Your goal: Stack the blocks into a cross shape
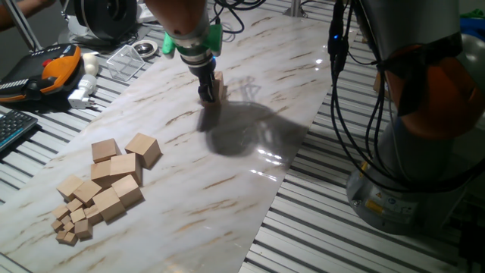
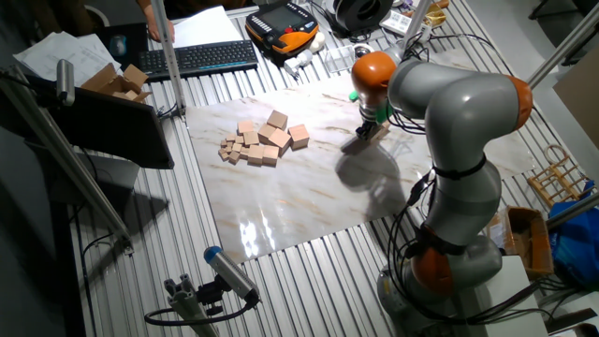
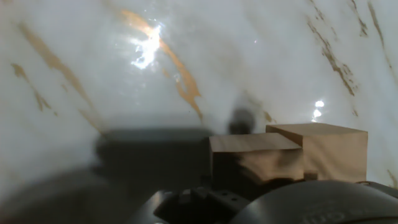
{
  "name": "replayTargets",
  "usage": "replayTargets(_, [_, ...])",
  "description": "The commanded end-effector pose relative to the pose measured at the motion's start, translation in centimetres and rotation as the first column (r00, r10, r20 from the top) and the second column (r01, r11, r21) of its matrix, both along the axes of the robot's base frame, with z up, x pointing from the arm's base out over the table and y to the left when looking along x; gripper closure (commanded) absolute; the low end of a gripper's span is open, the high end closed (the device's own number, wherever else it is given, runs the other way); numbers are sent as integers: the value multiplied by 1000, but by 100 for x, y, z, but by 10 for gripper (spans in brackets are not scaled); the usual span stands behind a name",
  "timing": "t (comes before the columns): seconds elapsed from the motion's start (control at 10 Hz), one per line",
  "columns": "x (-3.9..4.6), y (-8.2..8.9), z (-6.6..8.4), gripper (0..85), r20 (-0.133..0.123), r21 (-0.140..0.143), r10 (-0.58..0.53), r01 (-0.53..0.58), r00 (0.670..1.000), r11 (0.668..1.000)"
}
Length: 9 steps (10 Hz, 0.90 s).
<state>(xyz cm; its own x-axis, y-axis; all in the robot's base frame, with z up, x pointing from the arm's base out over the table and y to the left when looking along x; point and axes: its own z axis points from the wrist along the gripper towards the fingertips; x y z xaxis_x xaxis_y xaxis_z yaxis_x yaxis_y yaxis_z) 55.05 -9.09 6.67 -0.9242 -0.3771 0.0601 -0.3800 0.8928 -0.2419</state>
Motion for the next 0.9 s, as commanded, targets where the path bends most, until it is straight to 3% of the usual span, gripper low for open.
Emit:
replayTargets(0.0, [0,-1,-1,510,0,1,0,0,1000,1000])
replayTargets(0.1, [1,-1,-2,510,3,1,0,0,1000,1000])
replayTargets(0.2, [2,0,-1,340,10,1,0,0,1000,1000])
replayTargets(0.3, [4,1,-1,340,24,1,1,-1,1000,1000])
replayTargets(0.4, [4,1,-1,170,34,5,-3,3,999,1000])
replayTargets(0.5, [5,2,-1,170,39,11,-8,8,999,1000])
replayTargets(0.6, [8,5,-2,0,41,13,-11,11,999,1000])
replayTargets(0.7, [12,10,1,0,39,25,-10,9,999,1000])
replayTargets(0.8, [26,34,15,0,24,66,-13,11,1000,998])
